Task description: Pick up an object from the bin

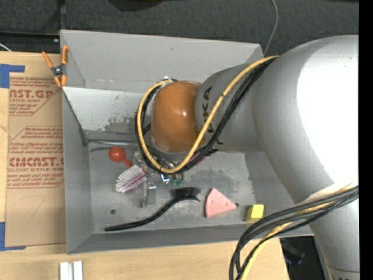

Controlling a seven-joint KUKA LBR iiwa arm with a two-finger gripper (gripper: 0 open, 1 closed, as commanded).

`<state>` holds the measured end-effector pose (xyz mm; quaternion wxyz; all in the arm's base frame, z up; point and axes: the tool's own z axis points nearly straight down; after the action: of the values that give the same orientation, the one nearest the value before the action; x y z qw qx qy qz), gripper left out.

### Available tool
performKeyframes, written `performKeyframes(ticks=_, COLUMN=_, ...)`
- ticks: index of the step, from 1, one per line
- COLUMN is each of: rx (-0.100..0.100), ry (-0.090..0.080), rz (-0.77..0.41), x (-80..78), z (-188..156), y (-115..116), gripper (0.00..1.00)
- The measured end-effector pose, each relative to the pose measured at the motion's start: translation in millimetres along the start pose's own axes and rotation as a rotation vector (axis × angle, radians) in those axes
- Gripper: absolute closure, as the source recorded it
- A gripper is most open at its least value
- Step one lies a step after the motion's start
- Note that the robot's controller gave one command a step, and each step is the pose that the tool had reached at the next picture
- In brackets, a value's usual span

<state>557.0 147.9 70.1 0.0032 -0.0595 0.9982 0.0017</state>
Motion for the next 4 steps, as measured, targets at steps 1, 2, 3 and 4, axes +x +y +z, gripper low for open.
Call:
performKeyframes(ticks=1, rx=-0.006, ry=-0.023, rz=0.055, x=-0.1, z=0.0, y=-22.5, gripper=0.0)
performKeyframes(ticks=2, rx=-0.004, ry=-0.009, rz=0.008, x=-1.5, z=-1.3, y=-1.5, gripper=1.0)
performKeyframes(ticks=3, rx=-0.004, ry=-0.009, rz=0.008, x=-1.3, z=-1.7, y=-1.6, gripper=1.0)
performKeyframes(ticks=4, rx=-0.003, ry=-0.001, rz=0.008, x=1.1, z=-36.5, y=-1.6, gripper=1.0)
